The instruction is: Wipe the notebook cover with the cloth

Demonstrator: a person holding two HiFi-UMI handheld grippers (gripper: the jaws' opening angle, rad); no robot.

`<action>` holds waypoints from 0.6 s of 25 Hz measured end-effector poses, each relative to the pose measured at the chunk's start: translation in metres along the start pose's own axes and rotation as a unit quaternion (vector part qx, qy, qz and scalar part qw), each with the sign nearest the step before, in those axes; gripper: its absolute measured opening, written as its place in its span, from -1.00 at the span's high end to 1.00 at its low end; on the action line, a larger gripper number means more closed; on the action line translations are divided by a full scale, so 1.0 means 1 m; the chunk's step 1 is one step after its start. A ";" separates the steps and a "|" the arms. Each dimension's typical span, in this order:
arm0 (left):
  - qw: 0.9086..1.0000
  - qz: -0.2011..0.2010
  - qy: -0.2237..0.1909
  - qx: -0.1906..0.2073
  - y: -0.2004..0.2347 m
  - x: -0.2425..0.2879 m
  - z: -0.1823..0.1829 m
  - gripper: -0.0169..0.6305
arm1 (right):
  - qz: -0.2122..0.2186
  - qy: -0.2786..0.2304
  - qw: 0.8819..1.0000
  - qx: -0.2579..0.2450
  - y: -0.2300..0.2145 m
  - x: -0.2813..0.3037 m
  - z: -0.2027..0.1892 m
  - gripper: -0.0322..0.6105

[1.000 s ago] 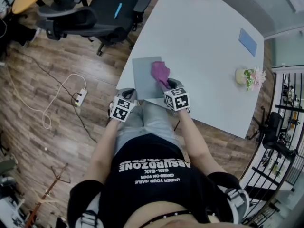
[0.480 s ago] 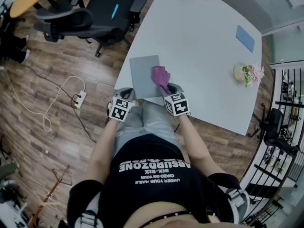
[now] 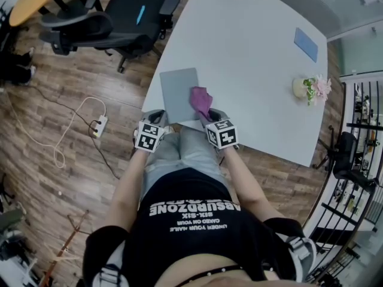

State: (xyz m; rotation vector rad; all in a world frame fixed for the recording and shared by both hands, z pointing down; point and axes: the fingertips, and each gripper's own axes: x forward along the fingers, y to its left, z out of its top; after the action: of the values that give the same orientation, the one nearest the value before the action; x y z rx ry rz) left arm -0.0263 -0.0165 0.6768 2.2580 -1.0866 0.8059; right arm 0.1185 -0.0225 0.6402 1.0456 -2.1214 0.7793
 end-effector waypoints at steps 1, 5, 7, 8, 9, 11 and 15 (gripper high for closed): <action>1.000 0.001 0.000 0.003 0.000 0.000 0.000 0.90 | 0.001 0.002 1.000 0.001 0.001 0.001 0.001 0.59; 1.000 0.002 0.004 0.014 -0.001 0.002 0.000 0.90 | 0.000 0.010 1.000 -0.008 0.005 0.005 0.004 0.59; 1.000 0.000 0.005 0.011 -0.002 0.002 0.001 0.90 | -0.002 0.013 1.000 -0.009 0.008 0.006 0.004 0.59; 1.000 -0.002 0.004 0.010 -0.002 0.002 0.001 0.90 | -0.002 0.014 1.000 -0.009 0.009 0.007 0.004 0.59; 1.000 -0.002 0.004 0.009 -0.002 0.001 0.000 0.90 | -0.001 0.015 1.000 -0.010 0.010 0.007 0.005 0.59; 1.000 -0.003 0.003 0.007 -0.002 0.001 0.001 0.90 | 0.001 0.016 1.000 -0.013 0.014 0.009 0.005 0.59; 1.000 0.000 0.002 0.004 -0.003 0.001 0.001 0.90 | 0.018 0.020 0.999 -0.020 0.028 0.013 0.007 0.59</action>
State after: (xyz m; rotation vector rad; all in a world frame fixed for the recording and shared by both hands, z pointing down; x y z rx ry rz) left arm -0.0235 -0.0160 0.6764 2.2627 -1.0824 0.8166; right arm 0.0869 -0.0194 0.6393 0.9655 -2.1197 0.7660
